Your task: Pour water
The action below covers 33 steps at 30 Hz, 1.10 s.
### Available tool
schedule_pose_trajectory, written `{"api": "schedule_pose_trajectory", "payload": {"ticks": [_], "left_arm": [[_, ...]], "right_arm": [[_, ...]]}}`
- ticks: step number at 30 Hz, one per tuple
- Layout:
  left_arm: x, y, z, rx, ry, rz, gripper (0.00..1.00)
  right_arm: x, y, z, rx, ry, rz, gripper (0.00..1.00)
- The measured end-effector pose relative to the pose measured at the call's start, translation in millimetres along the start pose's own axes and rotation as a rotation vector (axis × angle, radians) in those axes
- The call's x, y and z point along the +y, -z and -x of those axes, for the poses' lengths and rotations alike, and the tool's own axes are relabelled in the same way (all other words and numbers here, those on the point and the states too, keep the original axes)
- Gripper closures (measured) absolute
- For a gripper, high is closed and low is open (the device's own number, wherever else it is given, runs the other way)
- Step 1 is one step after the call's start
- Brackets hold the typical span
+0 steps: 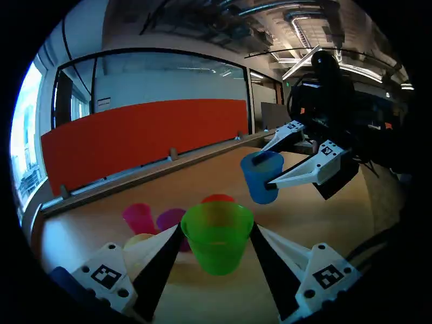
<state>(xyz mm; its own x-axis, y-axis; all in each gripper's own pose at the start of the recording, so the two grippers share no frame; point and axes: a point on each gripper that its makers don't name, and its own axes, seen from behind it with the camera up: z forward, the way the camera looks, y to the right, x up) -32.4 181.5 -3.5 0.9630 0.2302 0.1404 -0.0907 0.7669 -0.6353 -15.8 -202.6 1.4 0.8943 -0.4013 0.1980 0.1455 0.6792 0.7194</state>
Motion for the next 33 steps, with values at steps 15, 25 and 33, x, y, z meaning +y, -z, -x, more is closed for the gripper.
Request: {"api": "schedule_pose_trajectory", "payload": {"ticks": [15,25,33], "left_arm": [[-16.2,-14.8,27,-0.056,0.026,-0.034,0.13],[-21.0,-21.9,43,-0.100,0.031,-0.037,0.13],[-26.3,-25.8,53,-0.118,0.041,-0.048,0.13]], "right_arm": [[21,1.4,38,-0.082,-0.031,0.023,0.10],[32,-1.7,66,-0.161,-0.091,0.014,0.10],[40,-10.0,89,-0.210,-0.114,0.016,0.10]]}}
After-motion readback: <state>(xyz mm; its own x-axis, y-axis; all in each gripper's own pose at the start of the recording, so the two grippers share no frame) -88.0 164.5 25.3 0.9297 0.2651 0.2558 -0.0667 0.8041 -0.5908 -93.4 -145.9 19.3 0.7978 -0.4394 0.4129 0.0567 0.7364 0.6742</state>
